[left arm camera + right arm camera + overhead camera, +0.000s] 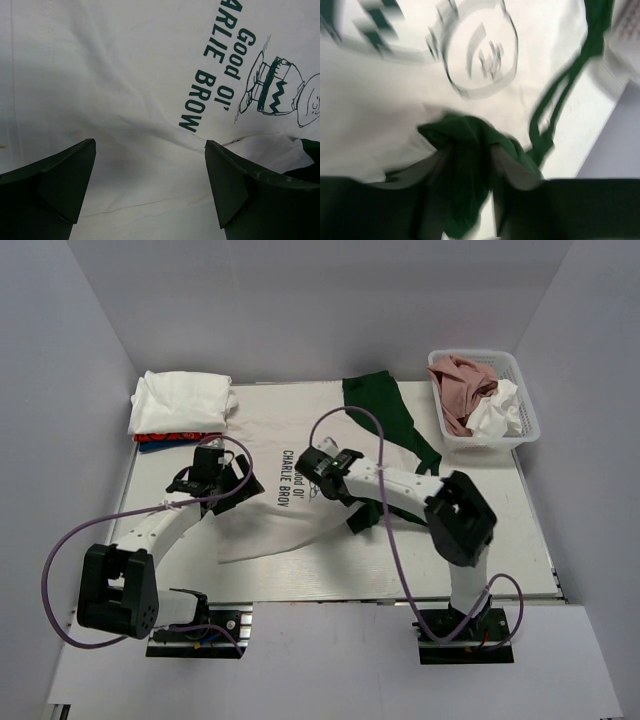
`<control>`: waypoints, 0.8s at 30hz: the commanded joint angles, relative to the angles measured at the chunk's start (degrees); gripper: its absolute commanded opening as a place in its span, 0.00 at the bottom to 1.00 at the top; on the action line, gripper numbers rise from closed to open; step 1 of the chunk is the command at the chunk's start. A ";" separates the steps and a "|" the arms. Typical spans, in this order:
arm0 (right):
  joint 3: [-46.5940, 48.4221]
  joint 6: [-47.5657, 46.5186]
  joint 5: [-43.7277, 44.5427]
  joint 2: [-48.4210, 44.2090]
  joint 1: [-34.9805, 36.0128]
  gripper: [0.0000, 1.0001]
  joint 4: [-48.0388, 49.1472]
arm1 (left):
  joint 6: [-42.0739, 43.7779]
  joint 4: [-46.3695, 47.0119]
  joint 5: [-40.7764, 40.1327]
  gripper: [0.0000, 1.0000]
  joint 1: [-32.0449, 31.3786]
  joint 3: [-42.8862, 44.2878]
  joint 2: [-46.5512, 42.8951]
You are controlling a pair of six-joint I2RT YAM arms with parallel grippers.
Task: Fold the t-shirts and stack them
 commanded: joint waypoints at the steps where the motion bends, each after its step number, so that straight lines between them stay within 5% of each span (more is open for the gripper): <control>1: 7.34 -10.06 1.41 5.88 -1.55 0.43 10.91 | 0.33 -1.30 -2.22 1.00 -0.12 2.54 0.11; 5: 9.82 -6.05 -5.79 5.82 -2.69 0.52 9.70 | 0.33 -1.84 -2.93 1.00 -0.12 2.02 0.64; 10: -8.62 0.55 -16.42 -10.76 -3.49 0.62 14.75 | -0.72 -1.31 -2.41 1.00 -0.12 0.87 1.25; 13: -22.74 0.66 -20.55 -24.80 -3.84 0.80 22.15 | -1.34 -1.84 -2.40 1.00 -0.12 0.18 1.26; 17: -32.98 2.06 -24.27 -31.26 -4.37 0.89 29.54 | -2.40 -0.52 -1.78 1.00 -0.12 -1.24 1.26; 24: -30.28 0.48 -17.20 -21.91 -5.68 0.86 36.76 | -3.71 -0.52 -2.31 1.00 -0.12 -1.85 2.31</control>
